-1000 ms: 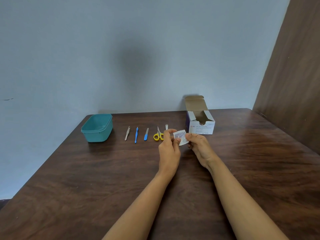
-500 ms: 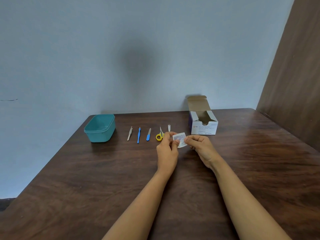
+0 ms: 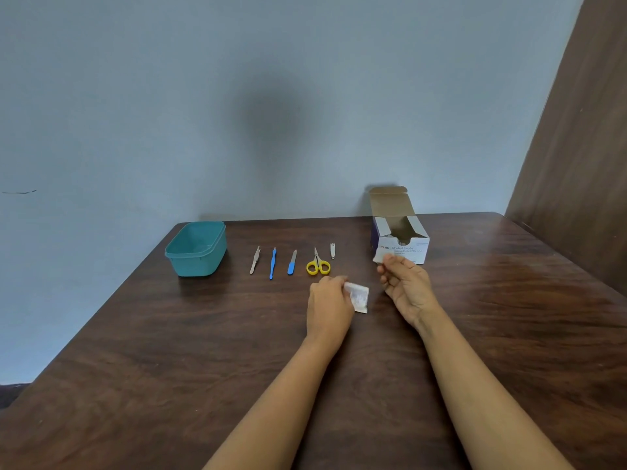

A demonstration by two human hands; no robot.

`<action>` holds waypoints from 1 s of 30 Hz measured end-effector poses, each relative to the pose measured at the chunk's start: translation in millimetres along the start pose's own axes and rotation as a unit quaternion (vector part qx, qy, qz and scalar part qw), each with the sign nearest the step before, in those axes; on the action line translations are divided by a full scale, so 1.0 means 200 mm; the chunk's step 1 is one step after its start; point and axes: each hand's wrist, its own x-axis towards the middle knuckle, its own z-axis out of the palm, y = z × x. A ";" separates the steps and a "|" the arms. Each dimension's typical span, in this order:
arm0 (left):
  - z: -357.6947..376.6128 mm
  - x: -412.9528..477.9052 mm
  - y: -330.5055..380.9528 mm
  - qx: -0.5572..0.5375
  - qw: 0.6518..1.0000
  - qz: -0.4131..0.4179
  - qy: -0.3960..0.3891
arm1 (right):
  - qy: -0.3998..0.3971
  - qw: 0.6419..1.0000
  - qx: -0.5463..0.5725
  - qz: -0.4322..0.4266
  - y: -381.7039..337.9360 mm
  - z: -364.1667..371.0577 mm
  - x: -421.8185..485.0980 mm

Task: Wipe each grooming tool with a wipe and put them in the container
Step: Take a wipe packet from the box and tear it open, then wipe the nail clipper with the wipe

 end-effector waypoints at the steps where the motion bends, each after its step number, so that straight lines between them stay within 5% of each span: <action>1: 0.01 -0.01 0.01 0.058 0.998 0.004 -0.009 | -0.005 1.000 -0.011 -0.002 0.00 0.01 0.00; 7: -0.05 0.10 0.09 0.078 0.994 0.000 0.081 | -0.002 1.000 0.000 -0.007 0.01 0.01 0.02; 15: -0.04 0.56 0.13 0.274 0.959 -0.057 -0.040 | -0.006 1.000 0.006 -0.006 0.01 0.01 0.03; 30: 0.10 0.69 0.07 0.228 0.965 -0.107 -0.080 | -0.001 1.000 0.016 0.000 0.01 0.01 0.05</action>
